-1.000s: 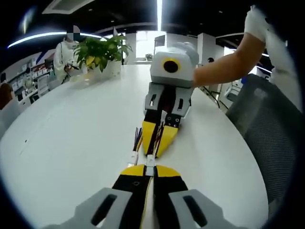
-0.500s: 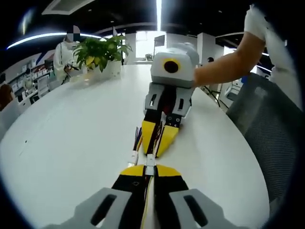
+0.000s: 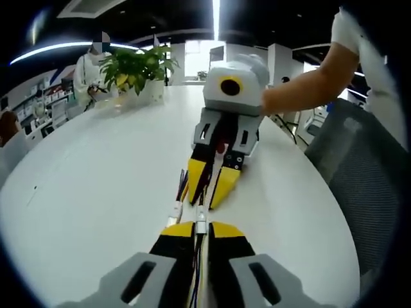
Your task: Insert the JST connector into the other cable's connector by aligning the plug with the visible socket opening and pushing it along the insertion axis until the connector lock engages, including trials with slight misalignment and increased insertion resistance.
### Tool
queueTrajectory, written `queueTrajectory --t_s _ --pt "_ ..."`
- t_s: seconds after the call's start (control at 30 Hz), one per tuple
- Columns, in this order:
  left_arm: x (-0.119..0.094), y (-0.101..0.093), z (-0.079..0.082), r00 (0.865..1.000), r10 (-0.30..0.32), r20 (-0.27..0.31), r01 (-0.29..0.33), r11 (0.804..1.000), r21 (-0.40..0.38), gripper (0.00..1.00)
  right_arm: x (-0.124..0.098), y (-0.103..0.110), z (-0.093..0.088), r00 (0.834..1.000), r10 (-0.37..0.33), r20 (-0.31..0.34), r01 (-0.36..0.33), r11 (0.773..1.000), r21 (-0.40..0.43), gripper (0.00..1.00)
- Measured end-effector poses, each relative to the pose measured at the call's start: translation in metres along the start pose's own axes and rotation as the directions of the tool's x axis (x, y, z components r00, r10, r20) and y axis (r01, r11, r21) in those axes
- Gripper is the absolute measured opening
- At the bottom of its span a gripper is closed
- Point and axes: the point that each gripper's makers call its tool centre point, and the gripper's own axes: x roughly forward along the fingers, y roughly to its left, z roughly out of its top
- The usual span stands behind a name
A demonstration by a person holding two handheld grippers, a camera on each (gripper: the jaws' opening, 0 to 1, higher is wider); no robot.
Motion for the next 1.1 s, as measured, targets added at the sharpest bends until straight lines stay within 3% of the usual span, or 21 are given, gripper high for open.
queueTrajectory --t_s 0.63,0.8,1.1 --pt "-0.009 0.005 -0.004 0.999 0.043 -0.026 -0.042 0.999 0.011 0.04 0.002 0.004 0.0 1.0 -0.009 -0.027 0.009 1.0 -0.004 0.07" --pt "-0.017 0.01 0.022 0.994 0.072 0.076 -0.069 0.997 -0.045 0.06 0.0 0.001 0.0 0.999 -0.02 -0.029 0.021 1.0 0.013 0.1" --pt "-0.023 0.011 0.027 0.992 0.101 0.081 -0.096 0.993 -0.061 0.16 -0.008 -0.001 0.014 0.999 -0.046 -0.006 0.047 0.999 0.024 0.16"
